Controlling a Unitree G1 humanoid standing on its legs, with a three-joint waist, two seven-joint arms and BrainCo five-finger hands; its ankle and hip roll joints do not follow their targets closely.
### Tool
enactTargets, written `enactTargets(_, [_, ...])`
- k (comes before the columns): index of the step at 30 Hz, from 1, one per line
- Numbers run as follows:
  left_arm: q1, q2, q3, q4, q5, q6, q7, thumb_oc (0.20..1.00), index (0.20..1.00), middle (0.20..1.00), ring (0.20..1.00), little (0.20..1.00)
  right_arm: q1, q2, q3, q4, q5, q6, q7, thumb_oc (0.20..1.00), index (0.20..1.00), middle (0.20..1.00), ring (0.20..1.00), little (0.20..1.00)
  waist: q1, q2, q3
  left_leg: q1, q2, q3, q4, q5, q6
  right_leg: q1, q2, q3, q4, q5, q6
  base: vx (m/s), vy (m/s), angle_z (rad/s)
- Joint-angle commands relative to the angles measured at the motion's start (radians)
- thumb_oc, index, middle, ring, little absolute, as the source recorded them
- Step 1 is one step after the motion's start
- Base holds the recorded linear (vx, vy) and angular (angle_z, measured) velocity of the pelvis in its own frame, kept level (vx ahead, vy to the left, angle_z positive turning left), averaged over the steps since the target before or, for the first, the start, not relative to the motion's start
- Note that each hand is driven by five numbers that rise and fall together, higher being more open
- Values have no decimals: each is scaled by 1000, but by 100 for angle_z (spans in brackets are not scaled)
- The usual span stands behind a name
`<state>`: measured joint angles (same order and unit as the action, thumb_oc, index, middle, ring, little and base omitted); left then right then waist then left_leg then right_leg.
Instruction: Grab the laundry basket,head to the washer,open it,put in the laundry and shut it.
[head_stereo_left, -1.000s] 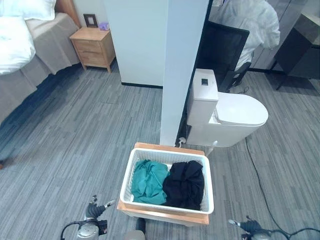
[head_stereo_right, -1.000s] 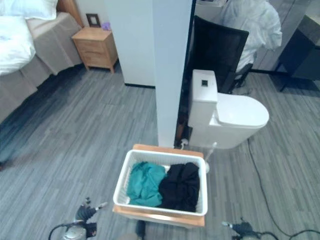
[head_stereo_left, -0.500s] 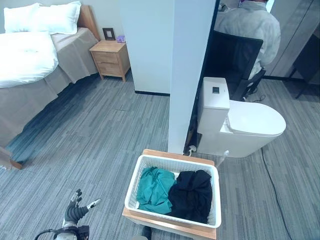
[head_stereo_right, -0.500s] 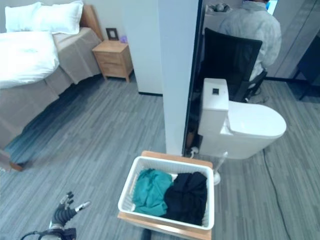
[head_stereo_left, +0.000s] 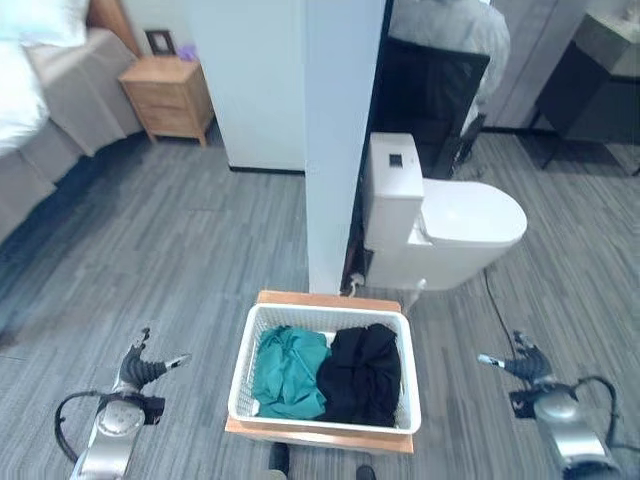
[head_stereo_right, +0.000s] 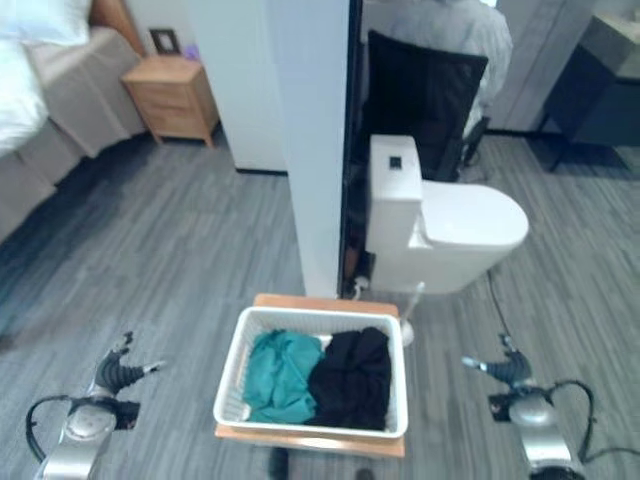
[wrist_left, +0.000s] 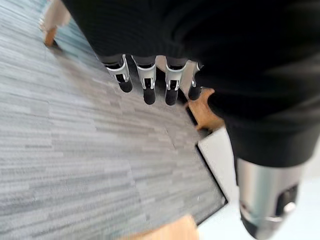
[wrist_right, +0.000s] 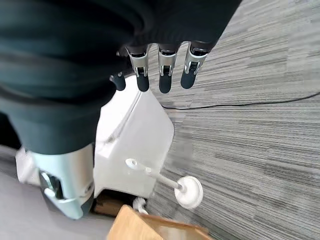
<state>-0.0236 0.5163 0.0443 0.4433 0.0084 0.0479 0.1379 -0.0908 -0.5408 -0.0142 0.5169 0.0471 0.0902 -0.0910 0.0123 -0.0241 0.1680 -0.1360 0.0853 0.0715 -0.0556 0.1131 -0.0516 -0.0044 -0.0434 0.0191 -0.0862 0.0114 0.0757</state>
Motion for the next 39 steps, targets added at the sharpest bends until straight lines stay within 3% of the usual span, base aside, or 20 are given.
enactTargets(1, [-82, 36, -41, 46, -46, -14, 23, 1000, 1000, 1000, 1000, 1000, -61, -17, 8, -39, 50, -31, -43, 1000, 1000, 1000, 1000, 1000, 11, -13, 48, -38, 52, -36, 113, -101, -30, -116, -63, -53, 85, 28, 45, -209, -19, 2])
enactTargets(3, [-151, 46, -118, 77, -62, -1, -7, 1000, 1000, 1000, 1000, 1000, -96, -15, 39, -50, 59, -26, -49, 1000, 1000, 1000, 1000, 1000, 5, -13, 76, -81, 48, -42, 131, -91, -31, -153, -62, -60, 99, 36, 42, -174, -1, 5])
enactTargets(9, [-284, 37, -222, 145, -52, 23, -10, 1000, 1000, 1000, 1000, 1000, -123, -12, 71, -44, 62, -17, -56, 1000, 1000, 1000, 1000, 1000, -7, -9, 103, -139, 41, -56, 151, -77, -34, -203, -65, -66, 119, 46, 39, -82, 7, 3])
enactTargets(19, [-379, -15, -275, 194, -14, 16, 37, 1000, 1000, 1000, 1000, 1000, -110, 3, 94, -63, 93, -41, -43, 1000, 1000, 1000, 1000, 1000, -19, -11, 139, -163, 40, -59, 155, -70, -41, -240, -67, -64, 134, 52, 39, -26, -4, 3])
enactTargets(25, [-363, -77, -323, 171, -155, -7, -3, 1000, 1000, 1000, 1000, 1000, -118, -1, 110, -58, 105, -39, -50, 1000, 1000, 1000, 1000, 1000, -25, -2, 150, -157, 40, -53, 147, -62, -42, -239, -66, -63, 131, 54, 35, 0, 0, 0])
enactTargets(39, [-471, -133, -411, 315, -67, 6, 51, 1000, 1000, 1000, 1000, 1000, -149, 53, 194, -113, 132, -56, -47, 1000, 1000, 1000, 1000, 1000, -33, -12, 169, -167, 44, -56, 149, -62, -42, -255, -62, -60, 132, 59, 34, 0, 0, 0])
